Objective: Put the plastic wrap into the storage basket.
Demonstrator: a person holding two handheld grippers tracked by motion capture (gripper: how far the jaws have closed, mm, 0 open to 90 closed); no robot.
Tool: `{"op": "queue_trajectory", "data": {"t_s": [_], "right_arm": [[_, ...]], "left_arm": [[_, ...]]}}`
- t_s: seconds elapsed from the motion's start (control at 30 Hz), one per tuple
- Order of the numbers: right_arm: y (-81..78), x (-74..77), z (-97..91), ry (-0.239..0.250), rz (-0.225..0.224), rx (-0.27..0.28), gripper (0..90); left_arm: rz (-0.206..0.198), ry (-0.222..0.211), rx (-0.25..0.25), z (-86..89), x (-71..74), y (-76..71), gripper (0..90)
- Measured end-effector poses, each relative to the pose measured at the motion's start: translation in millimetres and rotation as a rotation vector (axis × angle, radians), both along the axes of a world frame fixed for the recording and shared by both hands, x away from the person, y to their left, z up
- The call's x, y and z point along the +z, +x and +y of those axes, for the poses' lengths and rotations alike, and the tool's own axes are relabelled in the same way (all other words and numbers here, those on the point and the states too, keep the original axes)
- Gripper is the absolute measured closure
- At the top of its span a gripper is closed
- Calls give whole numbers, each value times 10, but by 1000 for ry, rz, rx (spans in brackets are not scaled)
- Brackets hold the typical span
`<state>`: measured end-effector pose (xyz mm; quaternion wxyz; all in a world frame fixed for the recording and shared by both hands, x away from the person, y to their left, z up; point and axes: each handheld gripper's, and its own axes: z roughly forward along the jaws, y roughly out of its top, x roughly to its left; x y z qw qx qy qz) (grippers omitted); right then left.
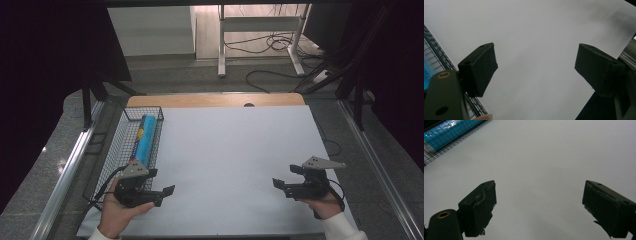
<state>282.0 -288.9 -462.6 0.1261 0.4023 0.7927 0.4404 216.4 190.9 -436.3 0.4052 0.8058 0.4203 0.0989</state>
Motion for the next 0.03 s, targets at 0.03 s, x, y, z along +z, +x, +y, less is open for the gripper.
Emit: {"op": "queue_trajectory", "data": {"t_s": [0.03], "right_arm": [[-3, -7, -5, 0, 0, -1, 126]], "left_arm": [[3, 2, -1, -7, -4, 5, 178]]}}
